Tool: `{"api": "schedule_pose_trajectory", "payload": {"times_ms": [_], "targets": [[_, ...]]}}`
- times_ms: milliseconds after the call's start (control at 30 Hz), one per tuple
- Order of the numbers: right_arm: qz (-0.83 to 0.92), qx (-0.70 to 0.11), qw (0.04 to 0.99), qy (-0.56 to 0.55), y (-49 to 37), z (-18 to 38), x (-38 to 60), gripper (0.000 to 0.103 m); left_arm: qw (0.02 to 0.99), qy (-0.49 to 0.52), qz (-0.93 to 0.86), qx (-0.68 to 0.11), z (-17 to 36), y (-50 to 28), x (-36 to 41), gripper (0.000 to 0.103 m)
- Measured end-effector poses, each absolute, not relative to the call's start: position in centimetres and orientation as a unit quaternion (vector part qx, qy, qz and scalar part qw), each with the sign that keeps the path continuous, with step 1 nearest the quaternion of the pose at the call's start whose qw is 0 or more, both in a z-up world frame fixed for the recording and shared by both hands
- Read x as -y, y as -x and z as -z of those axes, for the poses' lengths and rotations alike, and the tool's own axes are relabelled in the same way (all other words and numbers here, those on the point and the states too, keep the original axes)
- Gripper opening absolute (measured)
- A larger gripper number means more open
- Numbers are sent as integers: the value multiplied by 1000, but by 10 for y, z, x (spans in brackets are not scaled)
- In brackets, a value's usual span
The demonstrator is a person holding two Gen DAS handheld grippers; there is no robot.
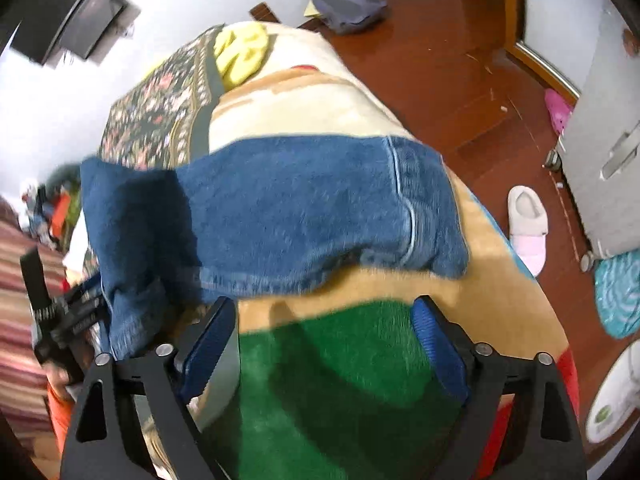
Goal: Fold large clothes
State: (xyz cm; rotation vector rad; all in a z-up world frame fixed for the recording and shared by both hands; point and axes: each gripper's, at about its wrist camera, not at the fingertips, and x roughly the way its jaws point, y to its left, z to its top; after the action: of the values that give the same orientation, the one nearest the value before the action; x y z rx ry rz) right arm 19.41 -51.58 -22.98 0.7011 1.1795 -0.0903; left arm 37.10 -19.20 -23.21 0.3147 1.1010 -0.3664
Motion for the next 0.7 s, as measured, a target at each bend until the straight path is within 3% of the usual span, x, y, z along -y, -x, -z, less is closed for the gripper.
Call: {"api": "schedule_pose_trajectory", "payload": {"times_ms": [133, 167, 300, 367, 433, 700], "targets": [[56, -535, 765, -353, -214, 240, 522, 71, 833, -143, 164, -508, 223, -364, 184, 85], [61, -534, 764, -356, -217, 242, 524, 62, 836, -145, 160, -504, 221, -362, 181, 85], [83, -524, 764, -367, -231, 253, 533, 43, 846, -158, 146, -488, 214, -356, 171, 85], [91, -513, 773, -362, -239, 250, 535, 21, 849, -163, 139, -483, 212, -355, 167, 85], [90, -502, 786, -348, -245, 239, 538, 12, 852, -162, 135, -479, 207, -355, 162, 85], [121, -413, 869, -245, -258, 128, 547, 8, 870, -125, 123, -461, 184, -356, 139, 85]]}}
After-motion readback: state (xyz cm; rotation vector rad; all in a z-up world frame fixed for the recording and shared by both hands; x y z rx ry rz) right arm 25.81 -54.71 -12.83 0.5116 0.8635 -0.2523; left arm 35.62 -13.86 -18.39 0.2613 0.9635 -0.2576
